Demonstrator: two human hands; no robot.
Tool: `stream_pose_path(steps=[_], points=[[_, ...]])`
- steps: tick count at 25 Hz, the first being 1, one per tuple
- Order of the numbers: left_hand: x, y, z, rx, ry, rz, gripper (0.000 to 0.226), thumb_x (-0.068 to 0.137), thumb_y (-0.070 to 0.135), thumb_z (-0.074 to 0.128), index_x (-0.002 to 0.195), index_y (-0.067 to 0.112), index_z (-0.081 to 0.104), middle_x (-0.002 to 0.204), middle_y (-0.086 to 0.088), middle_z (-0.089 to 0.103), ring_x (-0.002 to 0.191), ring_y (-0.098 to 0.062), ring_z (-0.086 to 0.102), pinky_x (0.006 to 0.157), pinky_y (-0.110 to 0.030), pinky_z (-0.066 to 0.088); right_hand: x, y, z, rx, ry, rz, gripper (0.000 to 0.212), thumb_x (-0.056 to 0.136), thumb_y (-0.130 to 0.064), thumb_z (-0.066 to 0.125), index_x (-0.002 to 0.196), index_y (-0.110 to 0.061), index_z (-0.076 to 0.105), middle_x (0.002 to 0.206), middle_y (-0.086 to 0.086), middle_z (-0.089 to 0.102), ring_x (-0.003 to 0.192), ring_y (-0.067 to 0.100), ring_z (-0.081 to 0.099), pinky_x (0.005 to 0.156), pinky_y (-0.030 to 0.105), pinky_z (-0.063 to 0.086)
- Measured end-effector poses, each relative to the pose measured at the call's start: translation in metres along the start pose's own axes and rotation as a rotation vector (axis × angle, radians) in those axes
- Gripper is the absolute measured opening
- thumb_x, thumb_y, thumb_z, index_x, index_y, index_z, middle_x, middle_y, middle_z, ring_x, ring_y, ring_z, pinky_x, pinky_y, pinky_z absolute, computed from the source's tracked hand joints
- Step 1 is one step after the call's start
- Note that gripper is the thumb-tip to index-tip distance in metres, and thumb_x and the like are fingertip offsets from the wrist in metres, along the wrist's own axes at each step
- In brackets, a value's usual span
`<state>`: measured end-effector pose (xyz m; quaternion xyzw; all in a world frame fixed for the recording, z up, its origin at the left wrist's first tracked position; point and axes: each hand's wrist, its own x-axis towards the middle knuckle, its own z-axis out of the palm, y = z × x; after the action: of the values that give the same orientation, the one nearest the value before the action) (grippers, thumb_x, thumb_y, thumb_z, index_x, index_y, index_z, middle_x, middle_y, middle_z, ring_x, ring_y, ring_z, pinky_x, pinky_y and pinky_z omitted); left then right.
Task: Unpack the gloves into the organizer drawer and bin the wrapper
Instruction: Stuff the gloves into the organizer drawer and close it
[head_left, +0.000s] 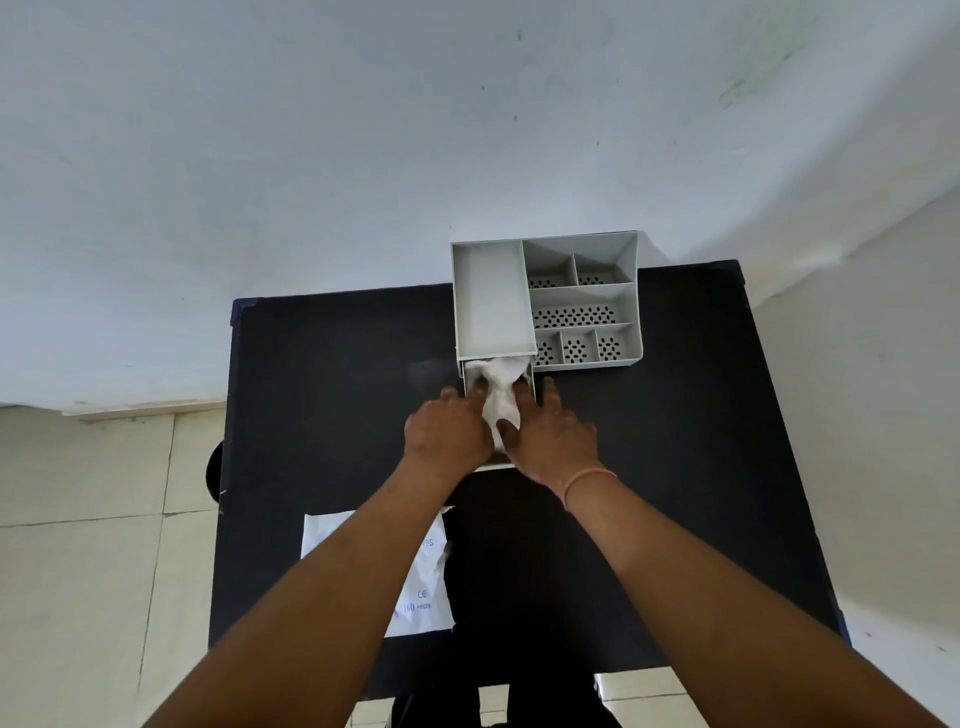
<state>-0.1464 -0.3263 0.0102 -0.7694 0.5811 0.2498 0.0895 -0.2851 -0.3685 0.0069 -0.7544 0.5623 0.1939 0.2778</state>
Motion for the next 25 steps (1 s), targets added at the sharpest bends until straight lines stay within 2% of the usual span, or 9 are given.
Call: stream_pose_path(steps=[3, 6, 10, 12, 14, 16, 18, 23, 25], points=[[0.011, 0.003, -0.005, 0.060, -0.034, 0.016, 0.075, 0.100, 0.046, 0.059, 0.167, 0.029, 0.029, 0.133, -0.016, 0.068, 0.121, -0.041, 0.069, 0.088, -0.049, 0.059, 0.007, -0.002, -0.002, 0.060, 0.007, 0.000, 0.074, 0.103, -0.051, 0.047, 0.167, -0.034, 0.014, 0.173, 0.016, 0.022, 0.142, 0.045, 0.048, 0.111, 0.060, 0.044], [0.001, 0.000, -0.001, 0.026, 0.077, -0.021, 0.073, 0.096, 0.034, 0.063, 0.163, 0.026, 0.034, 0.133, -0.015, 0.066, 0.112, -0.041, 0.072, 0.081, -0.047, 0.058, 0.000, 0.003, 0.000, 0.145, 0.026, -0.019, 0.076, 0.099, -0.044, 0.056, 0.165, -0.035, 0.020, 0.170, 0.015, 0.027, 0.139, 0.043, 0.053, 0.108, 0.058, 0.049], [-0.009, -0.004, 0.006, -0.035, 0.240, -0.046, 0.076, 0.095, 0.035, 0.069, 0.161, 0.024, 0.033, 0.138, -0.015, 0.062, 0.098, -0.040, 0.077, 0.073, -0.042, 0.060, -0.010, 0.009, 0.001, 0.187, 0.249, -0.047, 0.068, 0.095, -0.035, 0.061, 0.158, -0.029, 0.037, 0.169, 0.013, 0.030, 0.143, 0.039, 0.049, 0.109, 0.055, 0.050], [-0.010, -0.005, 0.008, 0.011, 0.180, -0.030, 0.083, 0.099, 0.042, 0.065, 0.167, 0.030, 0.021, 0.145, -0.015, 0.057, 0.103, -0.039, 0.076, 0.075, -0.042, 0.061, -0.009, 0.007, -0.001, 0.099, 0.193, -0.040, 0.071, 0.096, -0.037, 0.061, 0.161, -0.033, 0.031, 0.173, 0.014, 0.022, 0.146, 0.040, 0.044, 0.111, 0.058, 0.048], [-0.007, -0.006, 0.010, 0.042, 0.067, -0.014, 0.088, 0.099, 0.045, 0.062, 0.170, 0.033, 0.012, 0.145, -0.016, 0.054, 0.111, -0.041, 0.072, 0.082, -0.046, 0.061, -0.005, 0.005, -0.005, 0.020, 0.038, -0.013, 0.076, 0.095, -0.039, 0.061, 0.163, -0.037, 0.026, 0.176, 0.014, 0.012, 0.148, 0.042, 0.039, 0.112, 0.061, 0.044], [-0.006, -0.006, 0.011, 0.009, -0.005, -0.008, 0.085, 0.097, 0.042, 0.063, 0.169, 0.033, 0.018, 0.142, -0.018, 0.055, 0.117, -0.043, 0.069, 0.088, -0.049, 0.059, 0.000, 0.005, -0.010, 0.061, 0.002, -0.002, 0.071, 0.094, -0.034, 0.062, 0.160, -0.035, 0.036, 0.175, 0.014, 0.015, 0.148, 0.042, 0.040, 0.113, 0.058, 0.044], [-0.006, -0.007, 0.012, -0.030, -0.001, -0.003, 0.078, 0.095, 0.036, 0.063, 0.165, 0.031, 0.031, 0.141, -0.017, 0.055, 0.118, -0.044, 0.067, 0.089, -0.050, 0.058, 0.003, 0.003, -0.015, 0.132, 0.094, -0.008, 0.061, 0.093, -0.029, 0.059, 0.153, -0.031, 0.046, 0.173, 0.012, 0.022, 0.144, 0.041, 0.045, 0.109, 0.055, 0.048], [-0.009, -0.007, 0.006, -0.114, 0.022, -0.010, 0.056, 0.096, 0.040, 0.062, 0.150, 0.027, 0.055, 0.139, -0.014, 0.054, 0.114, -0.043, 0.068, 0.088, -0.048, 0.058, 0.007, -0.004, -0.024, 0.161, -0.023, -0.015, 0.062, 0.094, -0.024, 0.057, 0.154, -0.029, 0.043, 0.156, 0.013, 0.041, 0.133, 0.040, 0.055, 0.104, 0.051, 0.053], [-0.010, -0.005, 0.002, -0.107, 0.125, -0.015, 0.055, 0.096, 0.041, 0.064, 0.146, 0.021, 0.055, 0.139, -0.013, 0.055, 0.105, -0.043, 0.071, 0.079, -0.044, 0.057, 0.003, -0.002, -0.027, 0.228, 0.102, -0.039, 0.052, 0.093, -0.021, 0.057, 0.144, -0.024, 0.054, 0.149, 0.010, 0.048, 0.127, 0.037, 0.060, 0.100, 0.048, 0.055]])
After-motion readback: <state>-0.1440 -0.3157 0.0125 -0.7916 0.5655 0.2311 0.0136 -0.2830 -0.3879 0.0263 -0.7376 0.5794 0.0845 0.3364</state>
